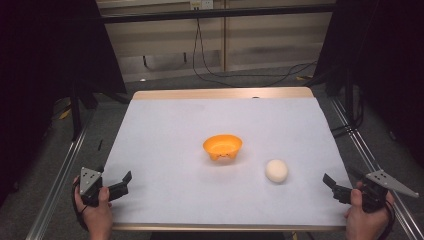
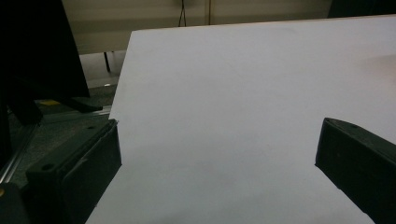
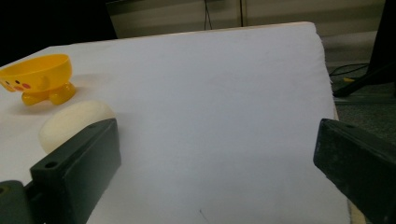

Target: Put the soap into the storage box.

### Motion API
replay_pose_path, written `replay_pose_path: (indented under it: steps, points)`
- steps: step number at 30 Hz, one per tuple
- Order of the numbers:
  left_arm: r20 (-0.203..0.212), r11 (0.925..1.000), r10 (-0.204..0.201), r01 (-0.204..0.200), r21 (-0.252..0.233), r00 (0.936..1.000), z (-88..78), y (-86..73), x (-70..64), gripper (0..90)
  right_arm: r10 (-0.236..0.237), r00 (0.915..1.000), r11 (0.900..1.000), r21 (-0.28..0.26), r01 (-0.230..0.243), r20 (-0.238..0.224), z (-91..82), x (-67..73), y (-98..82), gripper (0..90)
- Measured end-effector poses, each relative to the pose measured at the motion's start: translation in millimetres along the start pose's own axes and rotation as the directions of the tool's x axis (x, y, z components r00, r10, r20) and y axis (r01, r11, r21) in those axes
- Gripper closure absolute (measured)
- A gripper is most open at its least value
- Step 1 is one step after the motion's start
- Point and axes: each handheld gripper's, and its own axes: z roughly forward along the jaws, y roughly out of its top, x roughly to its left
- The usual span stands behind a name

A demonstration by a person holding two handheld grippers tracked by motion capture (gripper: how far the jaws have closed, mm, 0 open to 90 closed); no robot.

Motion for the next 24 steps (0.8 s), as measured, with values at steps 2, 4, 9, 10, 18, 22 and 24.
replay_pose_path:
  steps: [2,4,9,10,18,22,24]
  points:
    - [-0.003,1.0000,0.002,-0.002,0.004,1.0000,0.6,0.1,0.1,0.0,-0.002,0.9999,1.000,0.006,0.002,-0.015,0.5,0.1,0.3,1.1]
    - [0.000,0.9999,0.005,-0.005,0.010,1.0000,0.5,0.3,0.9,0.0,-0.008,0.9999,1.000,0.020,0.008,-0.013,1.5,0.7,0.9,1.3]
    - [0.008,0.9999,-0.005,0.005,0.010,1.0000,0.9,0.3,1.6,0.0,-0.023,0.9994,0.996,0.090,0.026,-0.026,6.7,2.4,4.4,2.5]
    - [0.005,0.9999,-0.005,0.005,0.010,1.0000,0.9,0.3,1.5,0.0,-0.032,0.9989,0.994,0.102,0.035,-0.033,7.6,2.3,5.3,2.5]
    - [0.013,0.9998,-0.016,0.016,0.010,0.9998,0.8,0.3,2.3,0.0,-0.126,0.9874,0.956,0.256,0.146,-0.096,16.0,7.0,22.8,0.0]
    - [0.011,0.9997,-0.021,0.020,0.012,0.9997,0.9,0.3,2.1,0.0,-0.183,0.9731,0.906,0.360,0.222,-0.139,25.7,13.8,34.9,0.0]
    - [0.013,0.9997,-0.022,0.022,0.013,0.9997,1.1,0.3,2.1,0.0,-0.217,0.9631,0.870,0.416,0.265,-0.160,31.7,18.9,39.9,0.0]
